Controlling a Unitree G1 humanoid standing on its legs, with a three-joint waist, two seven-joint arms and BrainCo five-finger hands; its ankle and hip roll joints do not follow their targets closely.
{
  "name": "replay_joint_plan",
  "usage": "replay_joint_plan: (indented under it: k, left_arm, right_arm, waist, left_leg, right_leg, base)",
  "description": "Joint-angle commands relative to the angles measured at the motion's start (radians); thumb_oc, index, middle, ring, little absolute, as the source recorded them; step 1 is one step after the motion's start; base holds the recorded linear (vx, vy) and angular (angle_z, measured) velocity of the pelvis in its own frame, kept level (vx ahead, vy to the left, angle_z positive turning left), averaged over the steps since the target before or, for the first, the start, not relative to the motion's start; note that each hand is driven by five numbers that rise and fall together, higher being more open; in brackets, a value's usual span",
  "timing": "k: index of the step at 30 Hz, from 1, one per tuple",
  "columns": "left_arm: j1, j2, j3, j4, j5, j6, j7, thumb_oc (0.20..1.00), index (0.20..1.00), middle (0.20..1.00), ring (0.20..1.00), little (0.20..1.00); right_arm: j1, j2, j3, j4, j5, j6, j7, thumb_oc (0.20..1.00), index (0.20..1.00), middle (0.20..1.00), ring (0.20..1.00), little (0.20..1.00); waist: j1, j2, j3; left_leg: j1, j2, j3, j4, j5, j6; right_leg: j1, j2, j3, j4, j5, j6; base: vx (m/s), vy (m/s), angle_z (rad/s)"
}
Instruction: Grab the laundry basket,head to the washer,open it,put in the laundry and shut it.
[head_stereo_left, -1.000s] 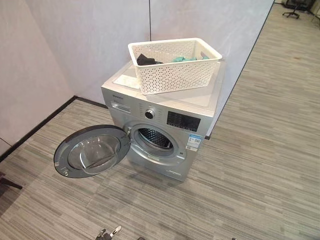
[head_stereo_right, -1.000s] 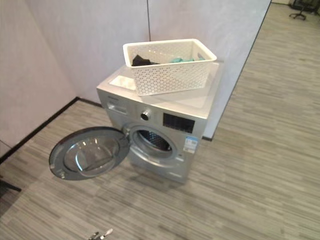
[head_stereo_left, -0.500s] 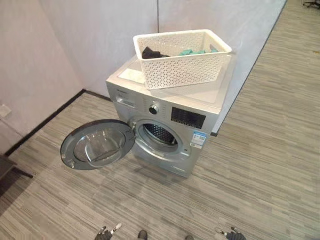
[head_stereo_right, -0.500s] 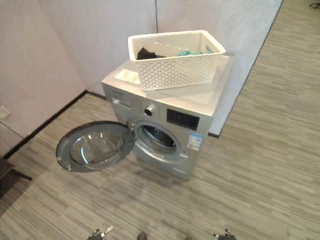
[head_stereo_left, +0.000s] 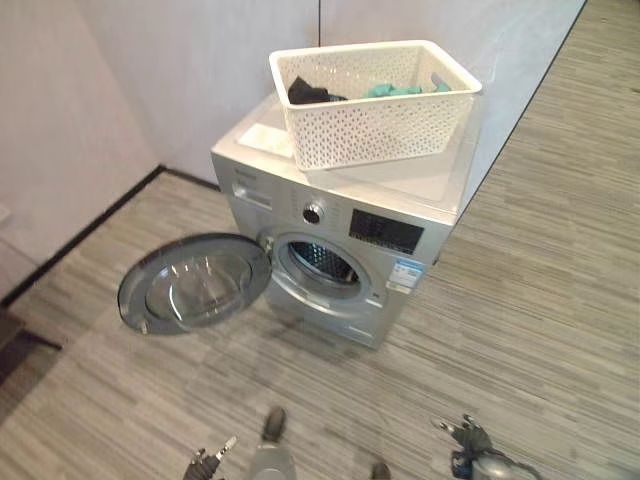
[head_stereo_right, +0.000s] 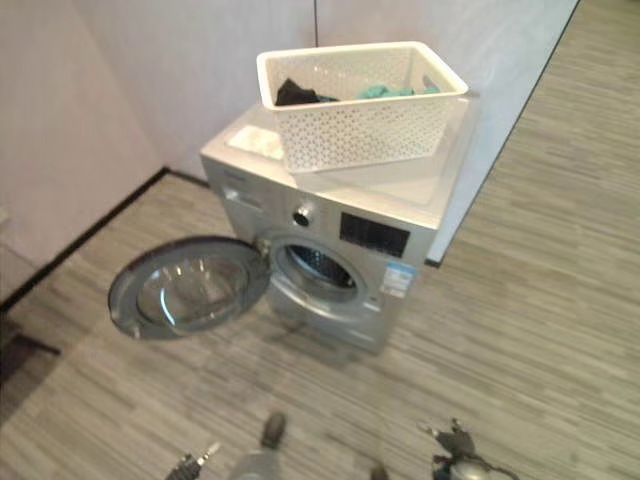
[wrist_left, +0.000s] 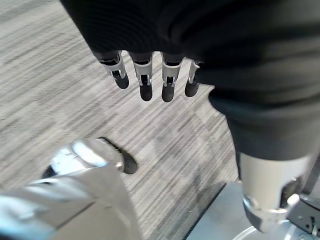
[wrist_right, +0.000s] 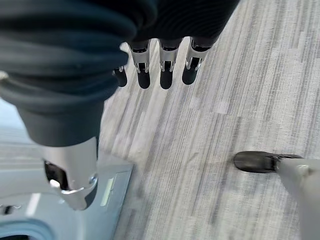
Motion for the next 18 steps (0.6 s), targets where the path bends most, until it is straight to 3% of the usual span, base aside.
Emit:
replay_joint_plan:
  k: [1,2,3,4,6,10,11,12,14,16,17,18]
  left_arm:
    - [-0.028,0.028,-0.036,0.032,0.123,-0.004,0.033,1.0,1.0,1.0,1.0,1.0]
    - [-0.028,0.028,-0.043,0.028,0.123,-0.002,0.033,1.0,1.0,1.0,1.0,1.0]
    - [-0.035,0.029,-0.049,0.027,0.123,-0.004,0.033,1.0,1.0,1.0,1.0,1.0]
    - [-0.035,0.029,-0.049,0.027,0.122,-0.004,0.033,1.0,1.0,1.0,1.0,1.0]
    - [-0.039,0.033,-0.052,0.024,0.127,0.0,0.023,1.0,1.0,1.0,1.0,1.0]
    - [-0.039,0.033,-0.052,0.024,0.127,0.0,0.023,1.0,1.0,1.0,1.0,1.0]
    - [-0.043,0.027,-0.046,0.033,0.139,0.003,0.02,1.0,1.0,1.0,1.0,1.0]
    - [-0.047,0.012,-0.041,0.048,0.145,0.002,0.018,1.0,1.0,1.0,1.0,1.0]
    - [-0.051,0.003,-0.049,0.054,0.153,0.0,0.017,1.0,1.0,1.0,1.0,1.0]
    - [-0.054,-0.005,-0.047,0.053,0.15,0.0,0.013,1.0,1.0,1.0,1.0,1.0]
    - [-0.062,-0.019,-0.057,0.048,0.147,-0.004,0.016,1.0,1.0,1.0,1.0,1.0]
    - [-0.062,-0.018,-0.057,0.048,0.147,-0.004,0.016,1.0,1.0,1.0,1.0,1.0]
  right_arm:
    - [0.0,-0.018,-0.054,0.035,-0.01,0.022,-0.002,1.0,1.0,1.0,1.0,1.0]
    - [-0.001,-0.018,-0.061,0.044,-0.013,0.022,-0.007,1.0,1.0,1.0,1.0,1.0]
    - [-0.001,-0.019,-0.064,0.056,-0.009,0.022,-0.008,1.0,1.0,1.0,1.0,1.0]
    - [-0.002,-0.019,-0.064,0.056,-0.009,0.022,-0.008,1.0,1.0,1.0,1.0,1.0]
    - [0.003,-0.022,-0.064,0.071,-0.006,0.024,-0.005,1.0,1.0,1.0,1.0,1.0]
    - [0.003,-0.022,-0.064,0.071,-0.006,0.024,-0.005,1.0,1.0,1.0,1.0,1.0]
    - [-0.002,-0.033,-0.07,0.092,0.003,0.026,-0.012,1.0,1.0,1.0,1.0,1.0]
    - [0.004,-0.034,-0.074,0.117,-0.003,0.033,-0.008,1.0,1.0,1.0,1.0,1.0]
    - [0.03,-0.037,-0.08,0.133,0.009,0.029,-0.004,1.0,1.0,1.0,1.0,1.0]
    - [0.043,-0.039,-0.085,0.138,0.009,0.031,0.002,1.0,1.0,1.0,1.0,1.0]
    - [0.055,-0.045,-0.082,0.15,0.005,0.03,0.005,1.0,1.0,1.0,1.0,1.0]
    - [0.055,-0.045,-0.082,0.15,0.004,0.03,0.005,1.0,1.0,1.0,1.0,1.0]
  waist:
    - [0.002,0.03,-0.02]
    - [-0.004,0.043,-0.013]
    - [-0.018,0.055,-0.006]
    - [-0.019,0.054,-0.003]
    - [-0.044,0.065,0.009]
    - [-0.044,0.066,0.009]
    - [-0.078,0.055,0.016]
    - [-0.092,0.048,0.011]
    - [-0.101,0.04,0.001]
    - [-0.106,0.038,-0.015]
    - [-0.114,0.043,-0.026]
    - [-0.116,0.04,-0.028]
  left_leg:
    - [-0.001,-0.073,0.03,0.074,-0.038,0.146]
    - [0.024,-0.076,0.039,0.071,-0.047,0.156]
    - [0.052,-0.07,0.055,0.061,-0.056,0.16]
    - [0.056,-0.07,0.055,0.06,-0.057,0.159]
    - [0.099,-0.071,0.064,0.047,-0.074,0.156]
    - [0.099,-0.071,0.063,0.047,-0.074,0.156]
    - [0.196,-0.09,0.083,0.023,-0.134,0.139]
    - [0.247,-0.088,0.082,0.022,-0.172,0.129]
    - [0.27,-0.092,0.076,0.044,-0.194,0.125]
    - [0.274,-0.087,0.073,0.063,-0.196,0.115]
    - [0.252,-0.066,0.072,0.175,-0.152,0.067]
    - [0.248,-0.069,0.07,0.175,-0.15,0.068]
  right_leg:
    - [-0.109,-0.102,0.01,0.522,0.209,0.021]
    - [-0.138,-0.13,-0.035,0.558,0.234,0.017]
    - [-0.176,-0.131,-0.08,0.565,0.202,0.004]
    - [-0.174,-0.132,-0.081,0.568,0.198,0.003]
    - [-0.206,-0.084,-0.151,0.49,0.115,-0.004]
    - [-0.206,-0.084,-0.151,0.49,0.115,-0.004]
    - [-0.258,0.008,-0.22,0.163,0.083,0.015]
    - [-0.279,0.034,-0.197,0.057,0.124,0.03]
    - [-0.243,0.053,-0.147,0.045,0.13,0.014]
    - [-0.228,0.059,-0.138,0.042,0.125,0.006]
    - [-0.182,0.081,-0.136,0.028,0.106,-0.019]
    - [-0.185,0.078,-0.138,0.027,0.108,-0.019]
  base:
    - [0.27,0.387,-1.28]
    - [0.28,0.373,-0.83]
    - [0.16,0.202,-0.3]
    - [0.2,0.163,-0.23]
    - [0.19,0.085,-0.33]
    - [0.13,0.01,-0.07]
    - [0.8,-0.05,0.06]
    - [0.9,-0.078,-0.15]
    - [0.4,-0.077,-0.5]
    - [0.29,-0.09,0.51]
    - [0.32,-0.122,1.2]
    - [0.22,-0.12,0.74]
